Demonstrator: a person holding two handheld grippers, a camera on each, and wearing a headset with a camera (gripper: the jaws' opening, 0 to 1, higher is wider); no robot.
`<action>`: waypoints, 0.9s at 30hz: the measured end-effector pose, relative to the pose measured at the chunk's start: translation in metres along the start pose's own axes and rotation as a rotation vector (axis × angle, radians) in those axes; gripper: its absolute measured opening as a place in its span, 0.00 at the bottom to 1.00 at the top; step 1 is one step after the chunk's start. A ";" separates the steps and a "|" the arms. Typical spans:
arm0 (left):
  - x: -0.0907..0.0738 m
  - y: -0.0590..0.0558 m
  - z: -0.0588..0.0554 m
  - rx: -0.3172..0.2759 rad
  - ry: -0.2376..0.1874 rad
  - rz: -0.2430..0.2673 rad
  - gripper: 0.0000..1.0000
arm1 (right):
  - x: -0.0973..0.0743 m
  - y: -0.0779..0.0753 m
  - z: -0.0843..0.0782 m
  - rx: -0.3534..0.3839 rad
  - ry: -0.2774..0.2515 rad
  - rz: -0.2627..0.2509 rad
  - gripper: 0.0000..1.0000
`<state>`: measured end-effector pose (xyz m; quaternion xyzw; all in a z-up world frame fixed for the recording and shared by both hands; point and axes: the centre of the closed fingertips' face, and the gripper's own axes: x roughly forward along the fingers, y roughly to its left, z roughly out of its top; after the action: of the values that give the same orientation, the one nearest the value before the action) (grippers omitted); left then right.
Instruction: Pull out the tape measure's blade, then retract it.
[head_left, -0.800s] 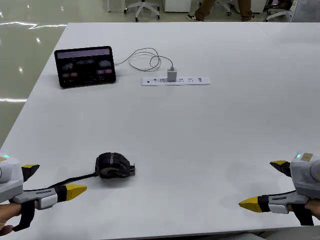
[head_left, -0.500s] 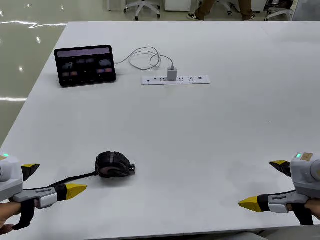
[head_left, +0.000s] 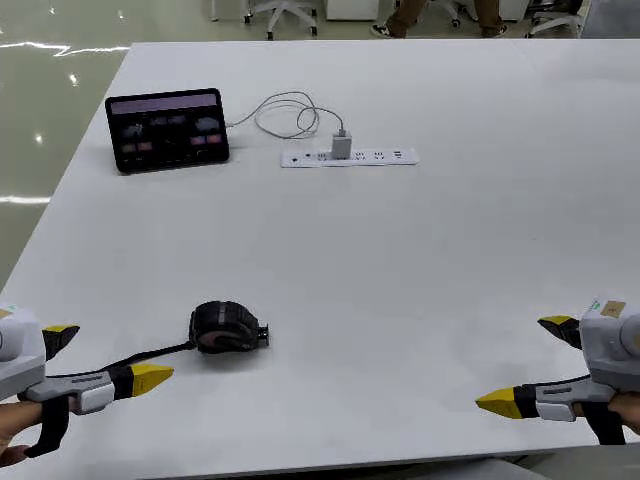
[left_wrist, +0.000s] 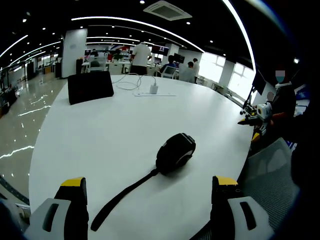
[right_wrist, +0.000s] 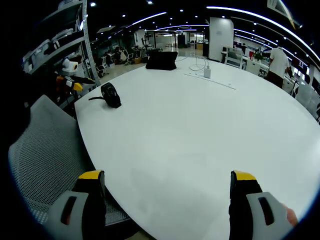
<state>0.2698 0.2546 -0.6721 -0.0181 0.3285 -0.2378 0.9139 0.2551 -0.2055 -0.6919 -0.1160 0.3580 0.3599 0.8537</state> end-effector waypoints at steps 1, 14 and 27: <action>0.000 0.000 0.000 0.002 0.002 -0.001 1.00 | 0.000 0.000 0.000 0.001 -0.001 -0.001 1.00; 0.006 -0.003 0.009 0.045 -0.016 -0.027 1.00 | 0.000 0.000 0.004 -0.006 -0.010 -0.002 1.00; 0.018 -0.014 0.024 0.097 0.037 -0.119 1.00 | 0.010 0.003 0.022 -0.043 -0.042 0.050 1.00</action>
<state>0.2905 0.2311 -0.6616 0.0110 0.3316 -0.3074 0.8919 0.2693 -0.1881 -0.6825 -0.1176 0.3349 0.3913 0.8490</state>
